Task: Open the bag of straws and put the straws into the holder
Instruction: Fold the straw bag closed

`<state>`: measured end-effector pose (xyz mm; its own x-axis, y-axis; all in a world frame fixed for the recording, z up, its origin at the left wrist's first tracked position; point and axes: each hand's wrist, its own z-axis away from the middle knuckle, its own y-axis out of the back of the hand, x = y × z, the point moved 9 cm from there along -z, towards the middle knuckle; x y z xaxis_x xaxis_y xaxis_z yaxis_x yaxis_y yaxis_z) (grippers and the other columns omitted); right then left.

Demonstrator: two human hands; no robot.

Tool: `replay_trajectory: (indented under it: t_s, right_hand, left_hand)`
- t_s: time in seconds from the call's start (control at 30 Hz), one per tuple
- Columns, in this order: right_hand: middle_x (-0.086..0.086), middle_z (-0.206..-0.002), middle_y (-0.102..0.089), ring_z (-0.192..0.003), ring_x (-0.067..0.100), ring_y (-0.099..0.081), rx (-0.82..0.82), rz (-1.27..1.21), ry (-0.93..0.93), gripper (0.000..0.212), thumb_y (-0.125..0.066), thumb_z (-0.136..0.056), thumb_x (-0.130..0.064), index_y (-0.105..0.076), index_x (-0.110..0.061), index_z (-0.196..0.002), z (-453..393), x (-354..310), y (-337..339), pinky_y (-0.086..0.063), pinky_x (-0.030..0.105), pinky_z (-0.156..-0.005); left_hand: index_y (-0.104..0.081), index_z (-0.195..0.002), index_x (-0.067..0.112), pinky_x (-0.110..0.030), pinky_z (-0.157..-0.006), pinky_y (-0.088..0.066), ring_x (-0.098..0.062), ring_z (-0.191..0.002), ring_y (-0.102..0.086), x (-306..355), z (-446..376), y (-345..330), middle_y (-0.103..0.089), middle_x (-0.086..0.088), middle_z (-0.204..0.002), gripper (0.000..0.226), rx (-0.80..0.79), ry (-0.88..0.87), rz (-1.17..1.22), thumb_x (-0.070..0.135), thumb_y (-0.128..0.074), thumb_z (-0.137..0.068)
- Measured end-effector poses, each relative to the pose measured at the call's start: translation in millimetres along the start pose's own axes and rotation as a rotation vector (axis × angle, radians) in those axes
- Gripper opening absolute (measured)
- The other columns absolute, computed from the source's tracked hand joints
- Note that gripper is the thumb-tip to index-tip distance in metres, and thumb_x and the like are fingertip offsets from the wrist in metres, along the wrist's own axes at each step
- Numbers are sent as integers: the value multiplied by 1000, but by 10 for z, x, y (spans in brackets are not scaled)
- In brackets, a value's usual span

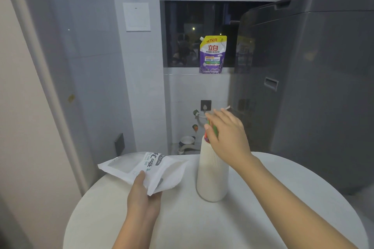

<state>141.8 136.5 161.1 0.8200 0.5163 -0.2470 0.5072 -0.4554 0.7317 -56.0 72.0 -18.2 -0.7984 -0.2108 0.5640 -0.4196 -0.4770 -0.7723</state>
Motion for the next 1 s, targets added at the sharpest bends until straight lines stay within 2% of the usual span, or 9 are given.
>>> replay_trajectory:
  t_s: [0.13,0.23,0.33,0.4,0.47,0.6,0.77,0.87,1.0]
  right_hand:
    - [0,-145,-43,-141,18,-25,41,-37,49,43,-41,-97,-30,-44,-19,-138,61,-68,75,-5,25,-112]
    - [2,-130,-58,-130,19,-40,222,-113,99,37,-44,-91,-28,-60,-15,-122,247,-211,265,-17,27,-107]
    - [1,-101,-66,-101,16,-46,314,-215,133,30,-46,-87,-29,-69,-14,-99,539,-340,266,-32,26,-88]
    - [-4,-97,-60,-93,13,-47,177,-319,6,28,-47,-90,-33,-66,-16,-102,687,-305,61,-36,23,-80]
    - [-9,-99,-55,-86,9,-53,-107,-464,-265,33,-45,-91,-44,-58,-22,-112,838,-188,-317,-40,24,-74]
    - [6,-97,-70,-80,20,-68,-541,-1082,-718,34,-52,-88,-45,-61,-17,-106,1131,-264,-897,-54,30,-58]
    - [10,-105,-67,-80,19,-67,-492,-1178,-708,32,-66,-84,-14,-54,-12,-113,1093,-387,-962,-56,29,-55]
    - [8,-107,-63,-78,17,-64,-554,-1054,-583,34,-67,-82,-9,-51,-17,-111,1045,-520,-991,-52,24,-48]
    - [9,-108,-59,-74,17,-62,-600,-973,-486,44,-71,-79,-12,-45,-22,-113,1030,-843,-1111,-49,21,-46]
  left_hand:
    - [-60,-104,14,-27,-58,-58,-20,-84,-63,-44,3,-28,-67,-3,-99,15,-30,53,-48,17,-47,-98]
    - [-60,-107,15,-33,-69,-56,-22,-89,-63,-51,24,-39,-68,-3,-104,17,-32,63,-71,19,-46,-98]
    - [-61,-106,16,-34,-74,-51,-20,-93,-65,-55,66,-49,-69,-2,-106,18,-41,72,-81,22,-46,-99]
    - [-62,-107,16,-34,-70,-50,-20,-92,-66,-49,96,-64,-71,-2,-104,20,-51,70,-66,24,-47,-99]
    - [-63,-109,14,-35,-69,-51,-21,-93,-67,-55,139,-89,-73,-4,-103,24,-79,75,-49,27,-44,-99]
    - [-61,-115,8,-45,-81,-50,-30,-100,-68,-177,264,-164,-72,-14,-109,37,-197,155,-43,34,-38,-100]
    - [-55,-127,10,-47,-97,-47,-30,-110,-64,173,295,-95,-68,-14,-119,40,-190,-27,-198,34,-39,-100]
    - [-55,-126,15,-42,-86,-53,-22,-102,-68,557,266,176,-71,-5,-113,32,-80,-166,-295,28,-51,-97]
    - [-60,-106,11,-34,-62,-56,-14,-72,-72,779,355,781,-76,0,-81,14,102,-69,-269,14,-58,-93]
